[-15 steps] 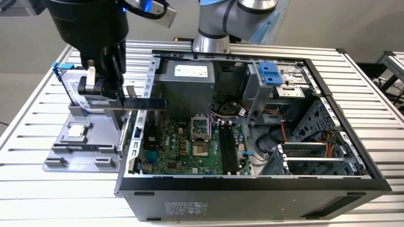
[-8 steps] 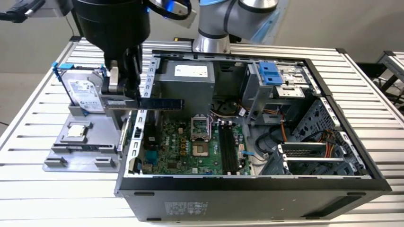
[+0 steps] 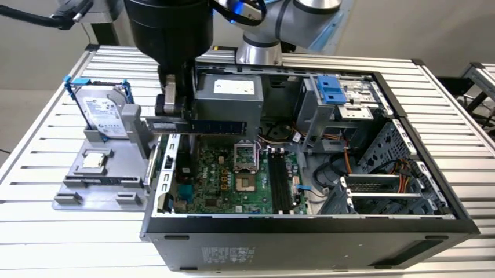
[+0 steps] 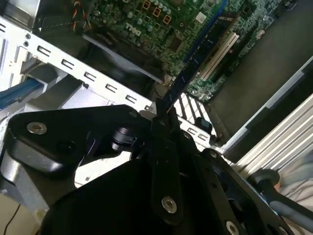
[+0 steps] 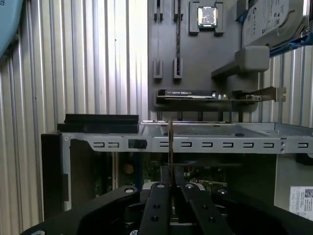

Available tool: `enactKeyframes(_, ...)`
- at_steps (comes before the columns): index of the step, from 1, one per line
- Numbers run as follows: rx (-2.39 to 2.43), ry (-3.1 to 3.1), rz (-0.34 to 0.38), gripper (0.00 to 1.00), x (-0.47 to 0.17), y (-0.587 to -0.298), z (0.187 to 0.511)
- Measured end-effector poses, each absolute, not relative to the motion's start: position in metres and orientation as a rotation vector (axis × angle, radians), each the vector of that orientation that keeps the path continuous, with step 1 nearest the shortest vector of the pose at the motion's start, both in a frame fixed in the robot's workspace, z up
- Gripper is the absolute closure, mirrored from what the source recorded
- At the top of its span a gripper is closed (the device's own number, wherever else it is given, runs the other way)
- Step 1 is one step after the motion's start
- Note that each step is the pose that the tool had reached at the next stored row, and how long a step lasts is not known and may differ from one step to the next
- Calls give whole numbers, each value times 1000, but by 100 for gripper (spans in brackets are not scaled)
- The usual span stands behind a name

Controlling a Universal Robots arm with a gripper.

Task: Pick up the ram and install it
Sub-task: 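Pick up the ram and move it above insertion slot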

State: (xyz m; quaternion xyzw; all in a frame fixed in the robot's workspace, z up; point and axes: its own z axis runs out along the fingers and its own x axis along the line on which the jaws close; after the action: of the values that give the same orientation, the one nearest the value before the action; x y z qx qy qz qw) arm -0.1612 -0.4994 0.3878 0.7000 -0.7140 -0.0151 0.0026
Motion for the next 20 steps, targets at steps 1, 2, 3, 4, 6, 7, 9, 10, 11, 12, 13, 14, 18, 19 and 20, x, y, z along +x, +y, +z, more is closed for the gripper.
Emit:
enactKeyframes(1,2196,-2239,-48,100,-158,-499,388)
enactKeyframes(2,2196,-2239,-48,100,-154,-499,388)
enactKeyframes(3,2196,-2238,-48,100,-150,-499,388)
enactKeyframes(4,2196,-2238,-48,100,-147,-499,388)
enactKeyframes(6,2196,-2237,-49,100,-139,-499,388)
enactKeyframes(7,2196,-2237,-49,100,-135,-499,388)
enactKeyframes(9,2197,-2236,-50,100,-128,-499,388)
enactKeyframes(10,2197,-2236,-50,100,-125,-499,388)
enactKeyframes(11,2197,-2235,-50,100,-121,-499,388)
enactKeyframes(12,2197,-2235,-50,100,-117,-499,388)
enactKeyframes(13,2197,-2234,-51,100,-113,-499,388)
enactKeyframes(14,2197,-2234,-51,100,-110,-499,388)
enactKeyframes(18,2198,-2233,-52,100,-95,-499,389)
enactKeyframes(19,2198,-2232,-52,100,-92,-499,389)
enactKeyframes(20,2198,-2232,-52,100,-88,-499,389)
